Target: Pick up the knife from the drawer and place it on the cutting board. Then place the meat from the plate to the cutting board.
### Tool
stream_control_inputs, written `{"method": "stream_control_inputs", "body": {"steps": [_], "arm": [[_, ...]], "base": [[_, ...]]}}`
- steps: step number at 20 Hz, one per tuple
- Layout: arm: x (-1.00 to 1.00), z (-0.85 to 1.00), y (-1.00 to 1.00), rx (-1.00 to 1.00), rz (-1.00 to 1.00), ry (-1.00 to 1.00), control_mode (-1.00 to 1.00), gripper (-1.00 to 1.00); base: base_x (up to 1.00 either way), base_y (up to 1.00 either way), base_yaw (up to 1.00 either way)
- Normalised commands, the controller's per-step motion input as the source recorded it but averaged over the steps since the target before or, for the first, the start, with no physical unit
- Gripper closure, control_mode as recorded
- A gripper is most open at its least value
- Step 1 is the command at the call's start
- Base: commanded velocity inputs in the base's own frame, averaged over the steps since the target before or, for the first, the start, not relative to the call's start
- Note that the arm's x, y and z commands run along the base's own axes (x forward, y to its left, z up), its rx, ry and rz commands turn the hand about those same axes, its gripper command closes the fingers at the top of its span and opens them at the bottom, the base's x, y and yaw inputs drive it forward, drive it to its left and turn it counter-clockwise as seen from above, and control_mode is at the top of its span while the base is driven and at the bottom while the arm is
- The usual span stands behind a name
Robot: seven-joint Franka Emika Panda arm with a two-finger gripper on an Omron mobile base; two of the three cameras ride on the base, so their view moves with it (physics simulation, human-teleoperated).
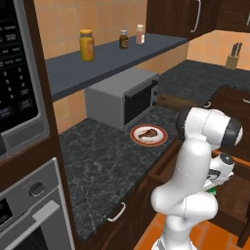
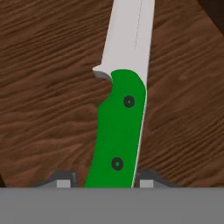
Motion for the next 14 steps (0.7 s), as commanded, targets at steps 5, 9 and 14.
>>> {"method": "stream_control_inputs", "body": {"steps": [5, 9, 14], "arm": [[-0.14, 1.0, -0.51, 0.0, 0.01, -0.1, -1.0, 1.0], [0.0, 1.0, -0.57, 0.0, 0.0, -0.06, -1.0, 1.0], [0.0, 1.0, -0.77, 0.0, 0.0, 0.0, -1.0, 1.0]], "base": [[0.0, 0.0, 0.0], [0.0, 0.0, 0.0], [0.0, 0.0, 0.0]]}}
